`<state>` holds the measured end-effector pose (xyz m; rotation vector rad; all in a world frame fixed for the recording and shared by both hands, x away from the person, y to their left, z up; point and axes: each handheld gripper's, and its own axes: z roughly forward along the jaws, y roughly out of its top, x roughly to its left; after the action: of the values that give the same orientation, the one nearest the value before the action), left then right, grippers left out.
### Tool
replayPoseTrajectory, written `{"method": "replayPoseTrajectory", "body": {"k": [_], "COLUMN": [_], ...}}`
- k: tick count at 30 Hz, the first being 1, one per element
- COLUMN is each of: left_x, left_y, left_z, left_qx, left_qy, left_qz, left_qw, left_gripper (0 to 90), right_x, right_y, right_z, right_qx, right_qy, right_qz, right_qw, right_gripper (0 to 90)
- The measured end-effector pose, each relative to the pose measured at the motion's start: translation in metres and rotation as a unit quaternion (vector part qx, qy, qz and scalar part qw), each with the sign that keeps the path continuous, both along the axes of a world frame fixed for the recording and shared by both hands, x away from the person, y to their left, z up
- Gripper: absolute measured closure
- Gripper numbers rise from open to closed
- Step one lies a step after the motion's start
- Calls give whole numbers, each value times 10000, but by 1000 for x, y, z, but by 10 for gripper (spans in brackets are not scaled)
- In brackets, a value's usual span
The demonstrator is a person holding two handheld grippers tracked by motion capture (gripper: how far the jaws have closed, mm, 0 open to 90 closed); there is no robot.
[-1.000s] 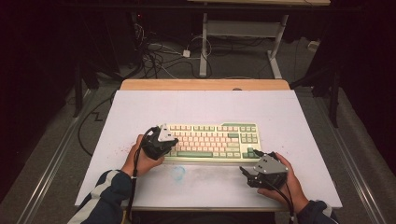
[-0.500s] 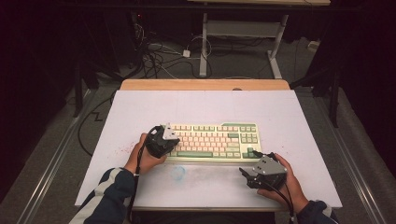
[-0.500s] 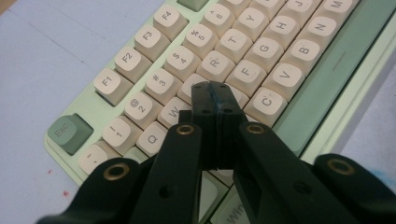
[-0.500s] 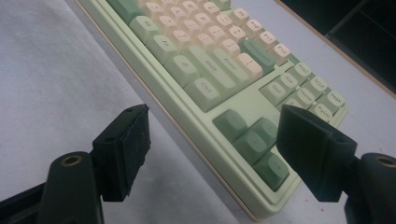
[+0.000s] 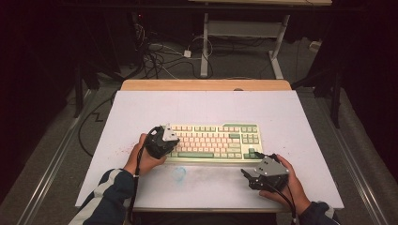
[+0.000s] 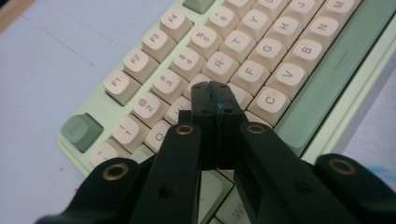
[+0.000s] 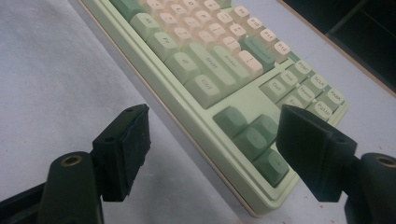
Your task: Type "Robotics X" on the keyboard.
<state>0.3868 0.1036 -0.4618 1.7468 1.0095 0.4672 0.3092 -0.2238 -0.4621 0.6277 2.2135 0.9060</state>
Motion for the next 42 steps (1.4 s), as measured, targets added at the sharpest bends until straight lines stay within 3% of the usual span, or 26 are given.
{"method": "replayPoseTrajectory", "body": {"k": [4, 7, 9, 12, 17, 22, 35, 42], "left_x": [-4, -10, -14, -20, -28, -39, -58, -63], "left_y": [5, 9, 13, 19, 29, 36, 58, 64], "left_z": [5, 7, 9, 6, 4, -1, -14, -12], "left_qx": [-143, -38, -165, 13, -171, -244, -197, -225], "left_qy": [-100, -290, -356, -567, -763, -825, -681, -696], "left_qz": [18, 20, 22, 80, 223, 211, 393, 449], "left_qw": [9998, 9996, 9992, 9984, 9967, 9961, 9967, 9963], "left_gripper": [842, 812, 745, 592, 356, 232, 208, 259], "right_x": [0, 0, -1, -1, -1, 0, -1, 0], "right_y": [-1, -2, -3, -5, -7, -8, -10, -10], "right_z": [1, 1, 2, 2, 4, 4, 5, 5], "right_qx": [25, 35, 43, 61, 99, 111, 125, 113], "right_qy": [-13, -23, -31, -42, -55, -66, -91, -87], "right_qz": [-22, -21, -30, -62, -97, -124, -168, -173], "right_qw": [10000, 10000, 10000, 10000, 9999, 9998, 9997, 9997], "right_gripper": [271, 271, 271, 271, 271, 271, 270, 270]}}
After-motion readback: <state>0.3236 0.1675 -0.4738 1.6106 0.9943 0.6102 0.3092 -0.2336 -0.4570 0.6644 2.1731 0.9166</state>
